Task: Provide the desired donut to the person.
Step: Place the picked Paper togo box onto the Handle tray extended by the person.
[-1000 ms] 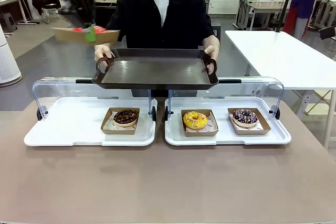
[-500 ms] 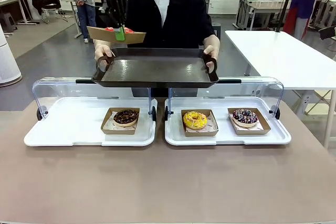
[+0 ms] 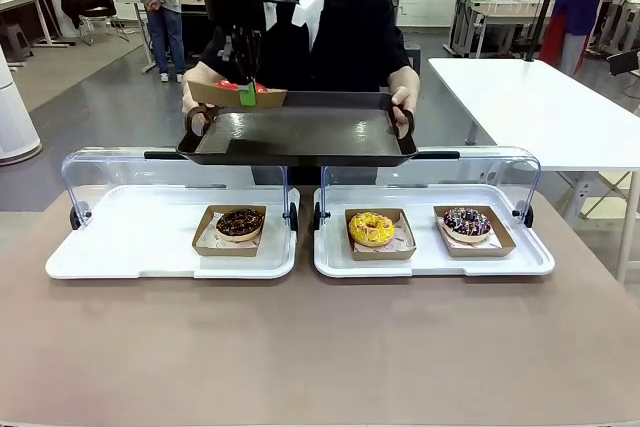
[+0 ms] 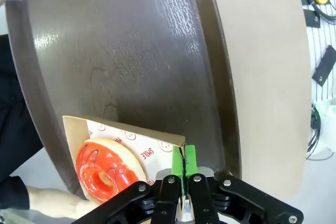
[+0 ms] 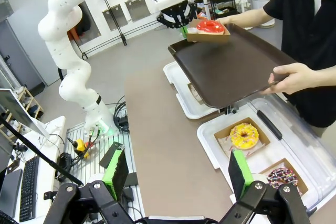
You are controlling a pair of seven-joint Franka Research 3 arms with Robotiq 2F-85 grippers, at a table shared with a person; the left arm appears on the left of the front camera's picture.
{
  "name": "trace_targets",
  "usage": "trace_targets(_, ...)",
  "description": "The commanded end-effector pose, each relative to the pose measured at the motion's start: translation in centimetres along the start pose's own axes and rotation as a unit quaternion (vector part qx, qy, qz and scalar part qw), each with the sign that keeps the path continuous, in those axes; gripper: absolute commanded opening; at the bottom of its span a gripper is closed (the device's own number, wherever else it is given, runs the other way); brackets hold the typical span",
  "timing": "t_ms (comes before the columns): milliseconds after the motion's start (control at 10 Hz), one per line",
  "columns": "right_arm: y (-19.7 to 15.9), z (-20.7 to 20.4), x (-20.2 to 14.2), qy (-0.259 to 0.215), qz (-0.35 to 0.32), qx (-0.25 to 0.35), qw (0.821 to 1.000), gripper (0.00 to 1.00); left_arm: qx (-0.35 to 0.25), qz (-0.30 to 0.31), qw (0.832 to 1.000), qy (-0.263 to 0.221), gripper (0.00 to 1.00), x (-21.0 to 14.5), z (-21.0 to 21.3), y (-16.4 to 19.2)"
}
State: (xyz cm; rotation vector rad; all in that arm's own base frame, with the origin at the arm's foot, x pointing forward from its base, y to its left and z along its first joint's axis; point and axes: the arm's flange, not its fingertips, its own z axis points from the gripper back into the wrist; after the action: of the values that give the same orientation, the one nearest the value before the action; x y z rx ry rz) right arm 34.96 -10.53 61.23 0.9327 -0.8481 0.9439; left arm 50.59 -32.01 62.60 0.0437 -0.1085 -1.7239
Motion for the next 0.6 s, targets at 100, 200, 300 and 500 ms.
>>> trace_targets(100, -0.1, 0.0, 0.1, -0.009, 0.008, 0.004, 1.000, 1.00, 0.014, 0.036, 0.999, 0.014, 0.01, 1.0, -1.7, -0.7)
trace_targets(200, -0.1, 0.0, 0.1, -0.009, 0.008, 0.004, 1.000, 1.00, 0.008, 0.040, 0.999, 0.014, 0.01, 1.0, -2.4, -0.6)
trace_targets(300, -0.1, 0.0, 0.1, -0.009, 0.008, 0.004, 1.000, 1.00, 0.001, 0.039, 0.999, 0.008, 0.01, 0.9, -3.0, -0.5)
trace_targets(500, -0.1, 0.0, 0.1, -0.009, 0.008, 0.004, 1.000, 1.00, -0.016, 0.038, 0.999, 0.008, 0.01, 0.9, -4.2, -0.3)
